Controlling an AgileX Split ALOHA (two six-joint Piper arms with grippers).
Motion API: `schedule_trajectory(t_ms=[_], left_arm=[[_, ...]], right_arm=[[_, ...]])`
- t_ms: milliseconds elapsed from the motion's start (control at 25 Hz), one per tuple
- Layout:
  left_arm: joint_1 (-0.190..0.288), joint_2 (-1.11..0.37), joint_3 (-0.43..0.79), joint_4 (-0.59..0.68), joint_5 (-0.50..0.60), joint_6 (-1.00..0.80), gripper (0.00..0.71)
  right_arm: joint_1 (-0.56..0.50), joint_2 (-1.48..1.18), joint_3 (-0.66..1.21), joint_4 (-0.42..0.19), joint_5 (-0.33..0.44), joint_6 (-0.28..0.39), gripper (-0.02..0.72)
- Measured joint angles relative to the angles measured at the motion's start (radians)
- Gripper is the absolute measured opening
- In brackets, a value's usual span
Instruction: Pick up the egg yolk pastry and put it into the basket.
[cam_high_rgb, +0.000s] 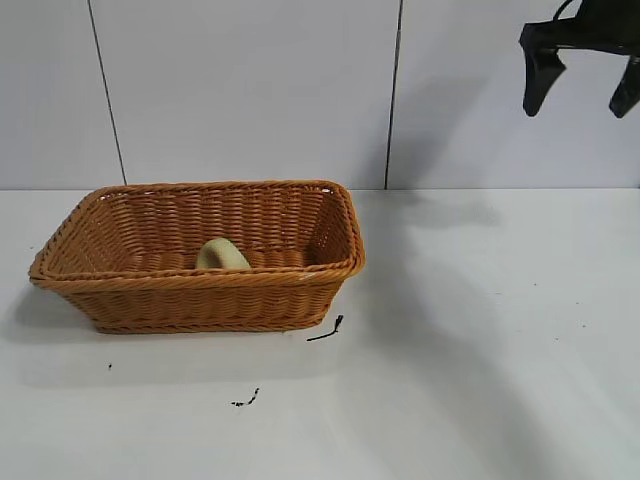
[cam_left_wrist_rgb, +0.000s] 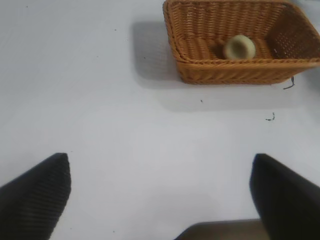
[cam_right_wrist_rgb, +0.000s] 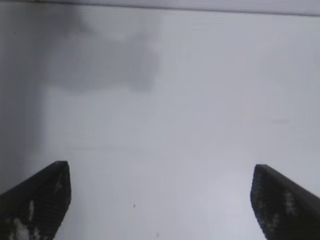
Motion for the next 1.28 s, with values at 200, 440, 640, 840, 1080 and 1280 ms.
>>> schedule_trajectory(t_ms=[200,440,640,840,1080,1280], left_arm=[[0.0,0.0,0.0,0.0,0.0,0.0,0.695],[0.0,0.0,0.0,0.0,0.0,0.0,0.695],[0.0,0.0,0.0,0.0,0.0,0.0,0.695],[0.0,0.0,0.0,0.0,0.0,0.0,0.695],[0.0,0.0,0.0,0.0,0.0,0.0,0.695],[0.0,0.0,0.0,0.0,0.0,0.0,0.695]], right_arm=[[0.0,-0.222,0.313,-0.012,0.001,-0.004,0.678],[0.0,-0.55,0.683,-0.019,0.003,-0.024,0.678],[0.0,-0.837,0.921,-0.019,0.002,-0.046,0.678],[0.0,-1.117,1.13,-0.019,-0.067,-0.06,0.677],[0.0,-1.463,1.382,0.011,-0.162,-0.06,0.677],[0.0,-1.731,1.464,0.033,-0.186,-0.06,0.677]])
